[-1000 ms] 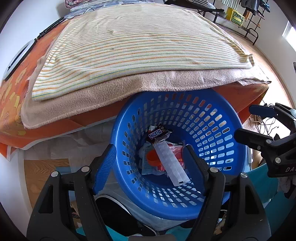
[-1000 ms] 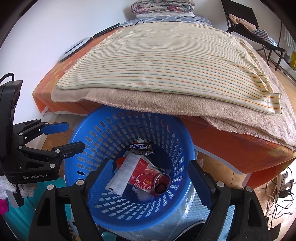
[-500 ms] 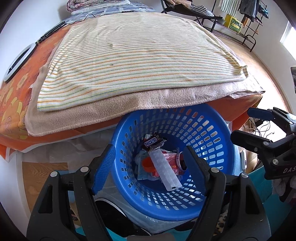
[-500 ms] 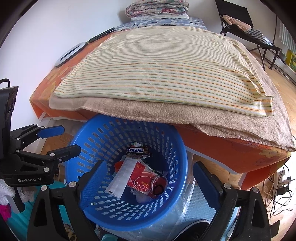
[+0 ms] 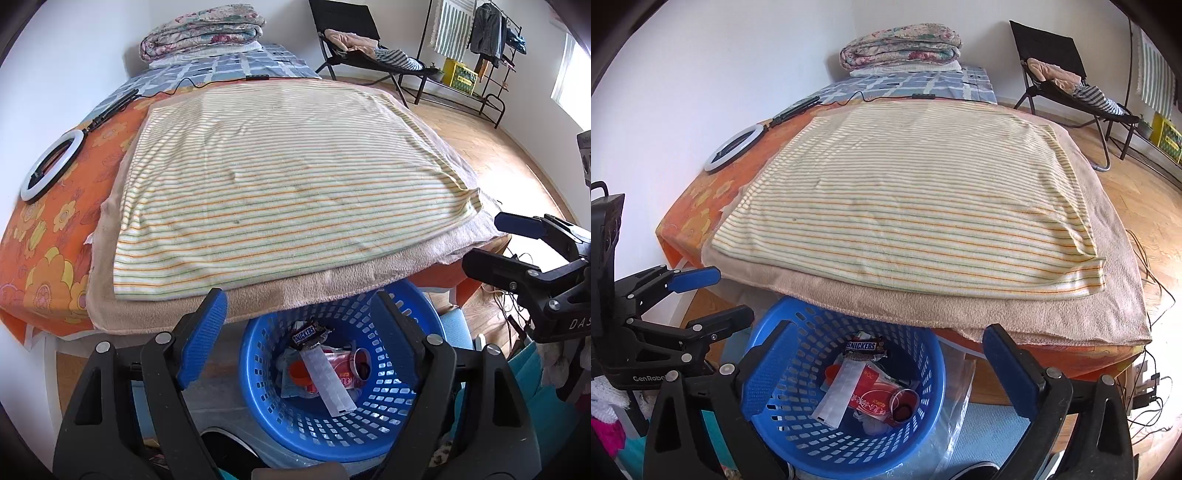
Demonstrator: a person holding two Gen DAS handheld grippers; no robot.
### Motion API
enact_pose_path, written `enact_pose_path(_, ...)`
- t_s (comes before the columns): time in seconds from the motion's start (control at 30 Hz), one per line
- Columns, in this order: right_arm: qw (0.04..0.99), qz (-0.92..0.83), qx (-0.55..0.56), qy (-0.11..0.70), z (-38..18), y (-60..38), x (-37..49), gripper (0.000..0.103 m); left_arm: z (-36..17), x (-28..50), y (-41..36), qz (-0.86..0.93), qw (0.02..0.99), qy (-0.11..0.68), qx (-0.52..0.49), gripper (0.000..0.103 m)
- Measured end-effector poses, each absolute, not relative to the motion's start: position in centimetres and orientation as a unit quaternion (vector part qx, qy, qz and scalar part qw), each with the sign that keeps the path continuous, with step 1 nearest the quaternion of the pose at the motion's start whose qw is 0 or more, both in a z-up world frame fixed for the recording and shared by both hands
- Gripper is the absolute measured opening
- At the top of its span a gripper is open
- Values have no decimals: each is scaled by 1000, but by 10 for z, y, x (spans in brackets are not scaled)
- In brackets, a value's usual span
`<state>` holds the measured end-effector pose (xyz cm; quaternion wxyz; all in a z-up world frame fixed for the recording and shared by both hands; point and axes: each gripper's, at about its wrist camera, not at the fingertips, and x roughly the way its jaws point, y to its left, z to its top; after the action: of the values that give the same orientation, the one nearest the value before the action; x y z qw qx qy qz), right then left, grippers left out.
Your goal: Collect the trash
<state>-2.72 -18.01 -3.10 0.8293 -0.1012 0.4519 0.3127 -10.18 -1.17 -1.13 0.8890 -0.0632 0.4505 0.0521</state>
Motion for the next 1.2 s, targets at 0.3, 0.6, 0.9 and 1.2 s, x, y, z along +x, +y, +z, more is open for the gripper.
enact_pose_path(0.3,853,315,-100,403,8,-176,-8,103,27,-78,-4,62,910,406,-50,90)
enact_pose_path(0.6,873,309,-113,362,33,-170,15,103,47,-58,3,66,922,375,-63,92)
enact_pose_path(0.9,890,291,-108,333,36,-169,34,103,43,-50,9,82,925,364,-77,92)
enact_pose_path(1.2,883,292,-89,356,19,-173,49,103,46,-50,8,91,928,352,-76,93)
